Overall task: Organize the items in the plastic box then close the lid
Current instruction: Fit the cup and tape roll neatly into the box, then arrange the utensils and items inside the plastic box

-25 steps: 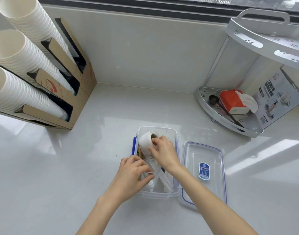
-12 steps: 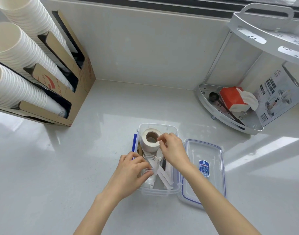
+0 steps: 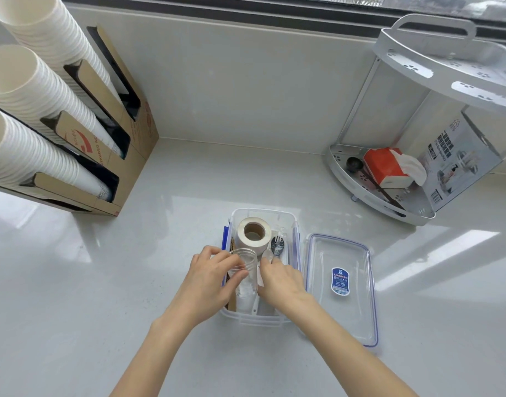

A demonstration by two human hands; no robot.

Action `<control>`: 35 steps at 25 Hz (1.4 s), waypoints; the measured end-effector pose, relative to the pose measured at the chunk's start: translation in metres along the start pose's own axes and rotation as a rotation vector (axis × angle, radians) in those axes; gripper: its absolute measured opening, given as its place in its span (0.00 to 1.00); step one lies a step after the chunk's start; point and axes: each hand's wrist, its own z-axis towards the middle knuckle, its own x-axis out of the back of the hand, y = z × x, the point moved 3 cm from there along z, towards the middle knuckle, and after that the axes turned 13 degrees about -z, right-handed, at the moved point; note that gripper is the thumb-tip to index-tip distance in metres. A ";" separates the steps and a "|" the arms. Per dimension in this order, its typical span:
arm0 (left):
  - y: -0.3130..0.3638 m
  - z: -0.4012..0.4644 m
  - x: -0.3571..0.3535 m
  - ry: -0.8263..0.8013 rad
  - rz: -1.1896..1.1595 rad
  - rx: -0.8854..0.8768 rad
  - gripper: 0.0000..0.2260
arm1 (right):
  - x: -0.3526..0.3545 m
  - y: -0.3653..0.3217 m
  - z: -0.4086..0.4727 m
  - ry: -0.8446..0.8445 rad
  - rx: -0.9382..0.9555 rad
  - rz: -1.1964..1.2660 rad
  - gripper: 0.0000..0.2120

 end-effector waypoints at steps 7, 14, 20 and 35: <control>0.001 0.004 0.002 -0.055 -0.016 0.072 0.23 | 0.012 0.015 -0.007 -0.031 -0.006 0.215 0.13; 0.007 0.012 -0.005 -0.142 0.027 0.128 0.07 | 0.037 0.052 -0.028 -0.005 0.003 0.401 0.09; 0.008 0.019 -0.022 -0.190 0.297 0.054 0.27 | 0.030 0.075 -0.037 0.115 -0.152 0.612 0.11; 0.037 0.032 -0.068 -0.547 0.486 -0.060 0.15 | 0.010 0.084 -0.042 0.168 -0.277 0.967 0.12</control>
